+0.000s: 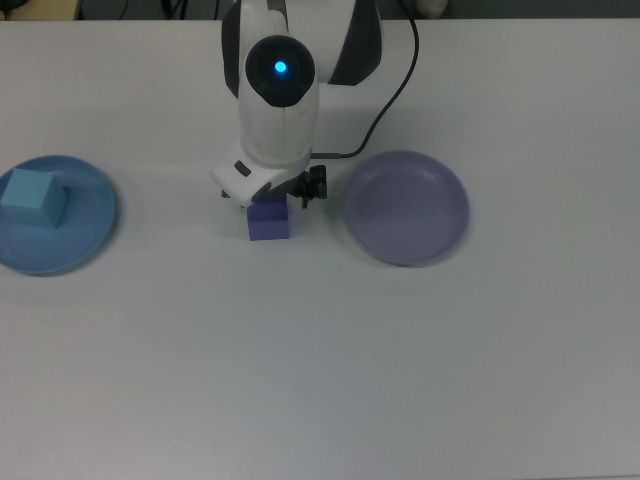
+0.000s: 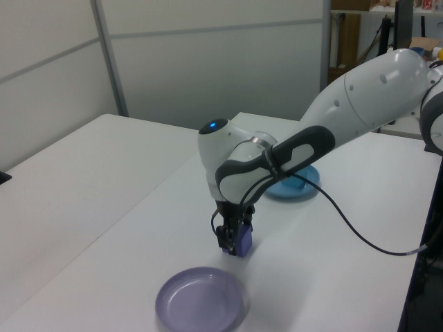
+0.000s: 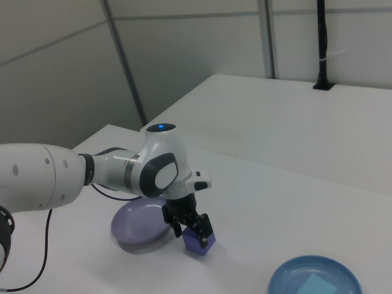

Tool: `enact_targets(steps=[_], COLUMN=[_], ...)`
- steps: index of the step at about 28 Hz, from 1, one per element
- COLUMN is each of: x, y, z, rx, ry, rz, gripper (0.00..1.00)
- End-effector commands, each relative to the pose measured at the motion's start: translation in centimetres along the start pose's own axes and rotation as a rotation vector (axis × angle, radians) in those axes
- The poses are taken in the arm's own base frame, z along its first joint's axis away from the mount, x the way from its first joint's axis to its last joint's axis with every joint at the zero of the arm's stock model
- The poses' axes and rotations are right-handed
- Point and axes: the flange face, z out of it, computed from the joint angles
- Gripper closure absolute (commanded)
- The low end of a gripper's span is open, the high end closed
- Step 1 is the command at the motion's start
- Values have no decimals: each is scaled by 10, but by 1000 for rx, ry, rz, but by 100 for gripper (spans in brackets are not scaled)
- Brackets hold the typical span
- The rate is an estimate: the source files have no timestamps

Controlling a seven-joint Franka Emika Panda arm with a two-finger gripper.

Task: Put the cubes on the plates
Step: 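Move the gripper to the purple cube, lower and grasp it, then carry the purple cube onto the lavender plate and lower it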

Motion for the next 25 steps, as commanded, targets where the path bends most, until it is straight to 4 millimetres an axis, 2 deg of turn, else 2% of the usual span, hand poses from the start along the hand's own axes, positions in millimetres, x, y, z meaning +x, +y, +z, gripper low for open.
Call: enact_targets(steps=[1, 2, 3, 5, 8, 9, 11, 13, 15, 18, 19, 21, 24, 25], x=[-1, -1, 0, 0, -1, -3, -5, -9, -15, -20, -19, -19, -17, -18], y=[2, 4, 8, 11, 14, 14, 13, 6, -10, -41, -60, -81, -98, -113], z=[3, 1, -1, -3, -10, -17, -22, -29, -46, -60, -67, -73, -79, -82], rx=[-15, -14, -14, -14, -15, -15, -17, -17, -10, -3, 4, 7, 12, 15], ry=[36, 39, 43, 47, 51, 57, 50, 41, 41, 57, 72, 90, 104, 114], rz=[19, 22, 29, 34, 38, 39, 38, 27, 10, -8, -1, 3, 8, -10], gripper=[25, 42, 64, 72, 74, 80, 82, 82, 82, 82, 82, 82, 82, 82])
